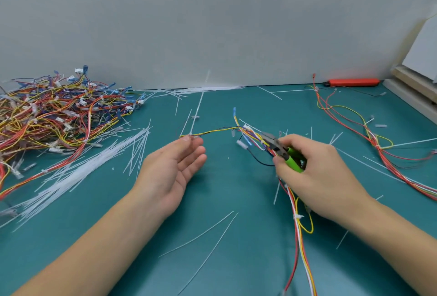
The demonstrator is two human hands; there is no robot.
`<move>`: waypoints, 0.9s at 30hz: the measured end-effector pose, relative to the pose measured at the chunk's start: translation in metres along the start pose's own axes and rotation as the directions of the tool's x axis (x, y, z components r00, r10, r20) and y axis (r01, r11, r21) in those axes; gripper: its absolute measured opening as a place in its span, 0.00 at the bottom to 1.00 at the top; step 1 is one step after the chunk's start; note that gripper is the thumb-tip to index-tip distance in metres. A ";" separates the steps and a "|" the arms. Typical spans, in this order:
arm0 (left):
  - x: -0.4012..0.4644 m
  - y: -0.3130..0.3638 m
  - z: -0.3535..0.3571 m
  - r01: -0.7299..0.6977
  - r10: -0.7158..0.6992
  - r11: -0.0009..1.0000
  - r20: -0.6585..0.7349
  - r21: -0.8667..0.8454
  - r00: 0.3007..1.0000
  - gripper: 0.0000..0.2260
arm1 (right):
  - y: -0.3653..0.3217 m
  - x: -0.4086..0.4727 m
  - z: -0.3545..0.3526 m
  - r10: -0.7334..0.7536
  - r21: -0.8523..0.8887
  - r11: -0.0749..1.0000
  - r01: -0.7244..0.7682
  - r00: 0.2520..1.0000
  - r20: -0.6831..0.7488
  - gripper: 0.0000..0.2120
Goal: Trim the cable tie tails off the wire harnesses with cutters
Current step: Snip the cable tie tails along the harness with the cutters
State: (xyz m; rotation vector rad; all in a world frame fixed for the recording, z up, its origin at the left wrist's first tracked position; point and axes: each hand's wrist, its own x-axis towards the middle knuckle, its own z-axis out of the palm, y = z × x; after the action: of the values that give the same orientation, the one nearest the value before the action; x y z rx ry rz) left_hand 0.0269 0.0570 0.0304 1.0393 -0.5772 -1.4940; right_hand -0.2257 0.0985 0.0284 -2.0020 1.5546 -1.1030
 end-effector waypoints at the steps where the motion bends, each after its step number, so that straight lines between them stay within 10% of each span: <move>1: 0.001 0.001 -0.001 -0.025 0.024 0.999 -0.014 -0.032 1.000 0.06 | 0.000 0.000 0.001 -0.009 -0.027 1.000 0.010 1.000 0.016 0.08; 18: -0.007 -0.003 0.005 -0.360 0.331 0.916 0.175 0.178 0.927 0.11 | -0.007 -0.006 0.004 -0.126 -0.250 0.960 0.123 0.992 0.003 0.07; 27: -0.016 -0.018 0.012 -0.292 0.219 0.945 0.373 0.151 0.902 0.08 | -0.011 -0.010 0.017 -0.141 -0.166 0.977 0.138 0.990 -0.004 0.06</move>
State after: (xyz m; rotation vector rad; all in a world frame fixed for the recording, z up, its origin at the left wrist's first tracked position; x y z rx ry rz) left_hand 0.0061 0.0739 0.0258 0.8110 -1.1002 -1.4109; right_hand -0.2066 0.1085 0.0215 -2.2470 1.5803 -1.0751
